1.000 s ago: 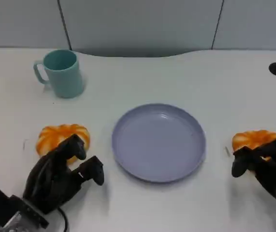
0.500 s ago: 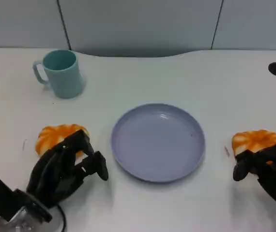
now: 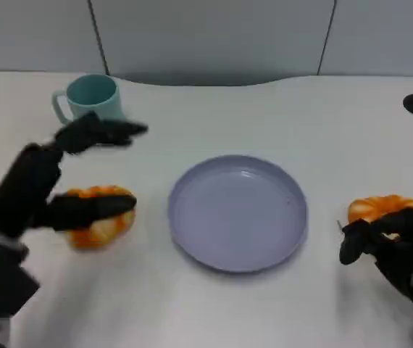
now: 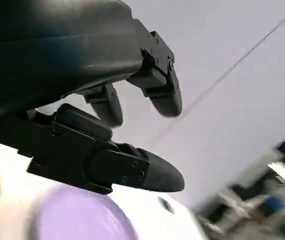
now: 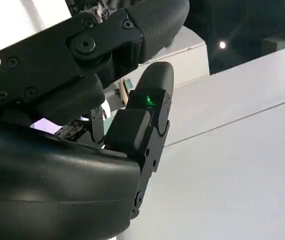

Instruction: Grasp the bread from the table and place it into the plate.

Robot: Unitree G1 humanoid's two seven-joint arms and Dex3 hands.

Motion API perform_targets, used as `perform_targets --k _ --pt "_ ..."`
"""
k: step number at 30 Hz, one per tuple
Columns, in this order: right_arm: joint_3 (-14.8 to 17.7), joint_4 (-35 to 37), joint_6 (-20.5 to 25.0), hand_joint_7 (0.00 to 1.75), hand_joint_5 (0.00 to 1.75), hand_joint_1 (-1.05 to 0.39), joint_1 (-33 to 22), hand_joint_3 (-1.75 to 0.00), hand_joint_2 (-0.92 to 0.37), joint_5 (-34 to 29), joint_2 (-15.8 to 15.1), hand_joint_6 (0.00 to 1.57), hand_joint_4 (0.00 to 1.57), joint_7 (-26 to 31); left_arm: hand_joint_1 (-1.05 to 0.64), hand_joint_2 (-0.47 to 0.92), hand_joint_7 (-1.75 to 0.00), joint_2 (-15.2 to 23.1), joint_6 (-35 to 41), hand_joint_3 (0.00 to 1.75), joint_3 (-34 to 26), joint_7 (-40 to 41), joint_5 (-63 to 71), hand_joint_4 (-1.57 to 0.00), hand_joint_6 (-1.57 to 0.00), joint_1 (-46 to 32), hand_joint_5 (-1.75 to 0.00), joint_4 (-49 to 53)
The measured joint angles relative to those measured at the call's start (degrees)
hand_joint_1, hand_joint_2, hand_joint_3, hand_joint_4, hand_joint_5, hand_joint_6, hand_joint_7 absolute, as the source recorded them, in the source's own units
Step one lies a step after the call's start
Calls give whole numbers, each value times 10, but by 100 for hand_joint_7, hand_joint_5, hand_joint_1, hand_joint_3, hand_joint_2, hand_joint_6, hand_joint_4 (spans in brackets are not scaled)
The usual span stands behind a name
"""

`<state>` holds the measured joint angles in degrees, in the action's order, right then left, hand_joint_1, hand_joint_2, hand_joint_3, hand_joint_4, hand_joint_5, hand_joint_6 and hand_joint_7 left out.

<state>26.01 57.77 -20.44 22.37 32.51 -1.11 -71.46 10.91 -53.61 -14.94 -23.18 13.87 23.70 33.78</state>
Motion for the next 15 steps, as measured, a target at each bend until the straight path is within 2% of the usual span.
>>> perform_targets --k 2,4,6,10,15 --pt "0 5 0 15 130 -50 1 -1 -83 0 0 118 77 0 -93 92 -7 39 18 4 33 92 92 -1 -29 37 -44 63" --pt "0 15 -1 15 129 -50 5 0 -83 0 0 118 77 -2 -94 92 -5 76 71 3 93 186 184 0 -28 84 -41 149" --pt "1 19 -2 14 127 -48 9 0 -81 0 -2 119 79 -4 -100 91 -2 96 111 2 148 256 239 0 -24 116 -25 225" --pt "5 19 -2 14 129 -50 13 0 -82 6 -1 120 80 -5 -104 92 -1 93 186 2 241 322 293 0 -18 164 -8 346" --pt "3 18 -1 14 130 -50 14 0 -81 6 0 121 81 -4 -104 92 -3 74 266 8 314 324 305 -4 -18 187 -4 411"
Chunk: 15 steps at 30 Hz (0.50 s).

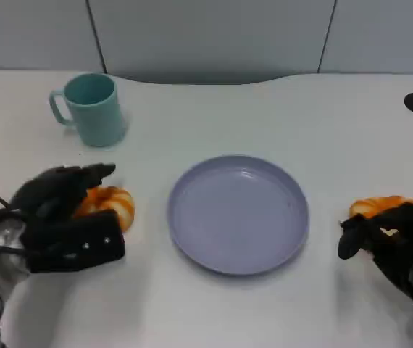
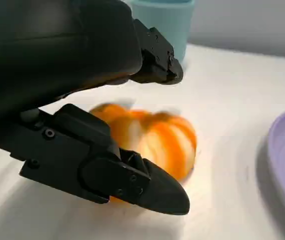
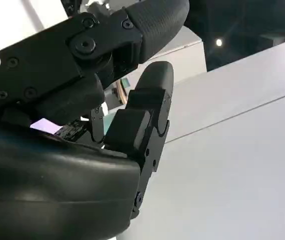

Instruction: Grasp the bread from the table and place it into the plate.

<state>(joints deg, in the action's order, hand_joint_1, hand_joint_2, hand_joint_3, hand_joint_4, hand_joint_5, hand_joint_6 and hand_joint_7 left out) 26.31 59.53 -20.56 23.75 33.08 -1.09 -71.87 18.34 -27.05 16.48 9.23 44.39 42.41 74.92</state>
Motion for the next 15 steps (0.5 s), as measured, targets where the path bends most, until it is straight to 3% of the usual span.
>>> perform_targets --k 2,3,4,6,8,10,12,15 --pt "0 -1 1 13 131 -48 0 0 -82 1 0 121 81 0 -100 91 -5 -6 29 6 35 1 18 -9 -22 1 -7 12" --pt "2 -1 1 13 131 -49 0 0 -82 3 1 121 81 -2 -90 91 -5 -11 39 4 51 8 24 -17 -25 1 -11 15" --pt "3 -1 0 14 131 -52 0 0 -81 4 2 123 82 -3 -69 88 -7 -13 46 2 63 11 28 -37 -40 4 -19 16" --pt "2 -4 0 13 129 -53 -1 0 -80 2 3 124 83 0 -56 86 -5 -15 60 0 81 11 29 -50 -51 13 -23 18" --pt "-1 -10 1 11 129 -48 -5 -1 -82 1 3 121 80 9 -31 86 -19 -16 68 1 90 13 25 -92 -96 19 -45 18" --pt "0 -12 3 11 127 -47 -6 0 -81 3 3 121 81 -1 -30 81 -17 -20 68 0 83 25 4 -96 -109 20 -60 19" --pt "1 -12 7 10 126 -46 -6 0 -81 4 3 122 81 -4 -22 78 -17 -22 62 0 76 30 -16 -93 -118 22 -86 19" --pt "1 -13 8 10 126 -46 -6 0 -81 4 3 122 82 -4 -20 77 -17 -23 34 0 73 38 -35 -92 -121 23 -94 19"
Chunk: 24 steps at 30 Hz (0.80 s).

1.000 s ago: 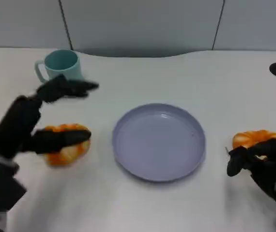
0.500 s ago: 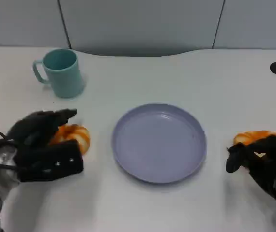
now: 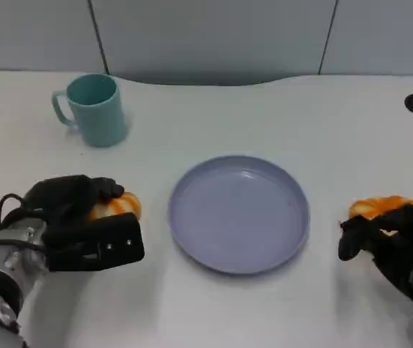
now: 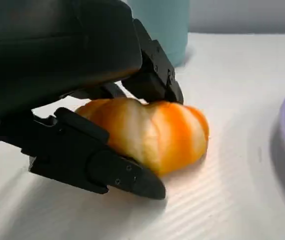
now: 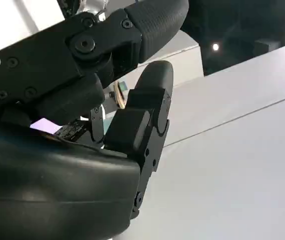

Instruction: Grasp the bread from the table and place it into the plate.

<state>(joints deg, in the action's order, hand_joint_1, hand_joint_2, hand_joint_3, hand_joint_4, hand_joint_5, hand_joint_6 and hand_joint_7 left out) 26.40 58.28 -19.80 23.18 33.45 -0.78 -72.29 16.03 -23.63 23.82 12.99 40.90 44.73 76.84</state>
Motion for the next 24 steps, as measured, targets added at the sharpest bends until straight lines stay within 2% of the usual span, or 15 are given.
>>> perform_targets --k 5,7,10,12,13,15,17,19,24 --pt "0 0 0 9 125 -47 0 0 -81 0 0 122 82 0 -19 79 -16 -2 -7 1 3 3 -6 -90 -119 1 -96 0" --pt "1 1 -1 8 131 -46 0 -1 -83 0 -1 121 78 1 -19 81 -15 -4 -44 1 8 33 -4 -86 -119 6 -113 -1" --pt "2 11 -8 9 133 -48 9 0 -83 0 4 122 78 -1 -24 82 -15 -25 -124 1 17 102 -1 -85 -119 47 -122 -15" --pt "2 14 -12 8 132 -47 16 0 -83 0 12 122 78 -5 -24 84 -14 -38 -159 1 20 128 0 -78 -118 88 -143 -27" --pt "2 14 -12 8 131 -46 18 0 -83 0 13 122 79 -5 -24 85 -14 -44 -177 1 21 137 0 -77 -117 106 -147 -32" --pt "1 12 -12 8 130 -45 17 0 -83 0 15 122 78 -5 -25 83 -15 -58 -205 1 27 145 -1 -82 -118 127 -133 -39" --pt "0 9 -11 8 129 -45 15 0 -83 0 16 122 78 -5 -25 83 -15 -72 -222 1 38 146 1 -84 -118 130 -129 -40" --pt "-1 7 -9 7 129 -46 15 0 -83 0 17 121 79 -6 -23 78 -15 -81 -226 1 46 147 5 -89 -119 129 -114 -39" --pt "-3 -2 -17 7 130 -45 15 0 -82 1 29 121 80 -13 -24 81 -14 -107 -228 1 83 151 30 -93 -119 126 -113 -38"
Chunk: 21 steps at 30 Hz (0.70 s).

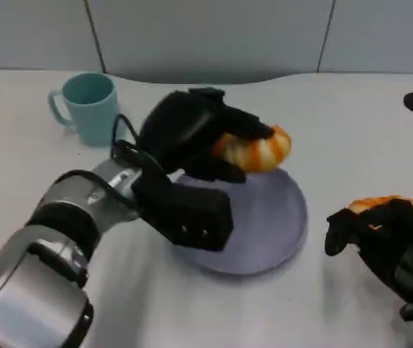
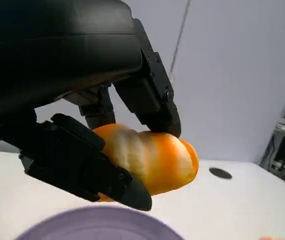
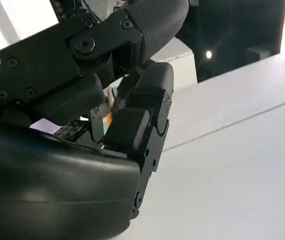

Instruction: Grasp the bread from the table and place it into the plate.

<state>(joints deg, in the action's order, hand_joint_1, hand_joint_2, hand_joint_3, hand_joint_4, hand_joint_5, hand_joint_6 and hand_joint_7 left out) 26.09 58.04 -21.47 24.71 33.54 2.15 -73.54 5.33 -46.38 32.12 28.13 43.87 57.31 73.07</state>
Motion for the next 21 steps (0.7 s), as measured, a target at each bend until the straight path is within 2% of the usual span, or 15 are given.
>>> perform_targets --k 1,3,4,5,6,8,11,12,15,21 --pt "-1 -3 0 7 130 -46 0 0 -82 0 2 122 80 -1 -27 80 -12 -7 -3 1 5 0 3 -89 -115 -2 -113 0" --pt "-1 -9 -1 7 130 -48 -1 0 -82 0 5 122 80 0 -39 80 -5 -18 -3 0 12 -10 5 -71 -103 -6 -119 1" --pt "-2 -14 -4 7 132 -51 -3 0 -83 0 6 122 78 1 -60 83 -5 -22 4 1 14 -33 4 -40 -73 -6 -87 3" --pt "-2 -21 -6 7 133 -53 -6 0 -83 0 8 122 77 2 -68 84 -3 -27 19 0 17 -68 2 -35 -64 -6 -65 5" --pt "-2 -27 -7 7 134 -55 -8 0 -83 0 10 122 77 2 -82 89 -1 -30 38 6 20 -105 2 -20 -47 -7 -44 8" --pt "-2 -38 -10 7 133 -58 -12 0 -82 5 13 122 77 2 -95 91 0 -34 79 18 31 -177 4 -7 -33 -10 -32 12" --pt "-5 -63 -10 7 136 -60 -28 -1 -84 9 18 123 76 19 -104 92 -1 -30 114 48 46 -215 14 -1 -15 -12 -5 8" --pt "-8 -74 -12 7 138 -59 -35 0 -83 7 20 123 76 28 -104 92 -1 -26 116 55 46 -219 13 0 -13 -13 -3 5" --pt "-24 -104 -6 8 140 -58 -49 0 -83 3 20 123 76 52 -105 92 -1 -14 108 62 28 -238 -12 0 -11 -17 0 -6" --pt "-45 -141 35 8 140 -55 -61 -1 -82 3 20 123 75 78 -105 92 0 19 75 72 -12 -264 -66 0 -2 -32 0 -39"
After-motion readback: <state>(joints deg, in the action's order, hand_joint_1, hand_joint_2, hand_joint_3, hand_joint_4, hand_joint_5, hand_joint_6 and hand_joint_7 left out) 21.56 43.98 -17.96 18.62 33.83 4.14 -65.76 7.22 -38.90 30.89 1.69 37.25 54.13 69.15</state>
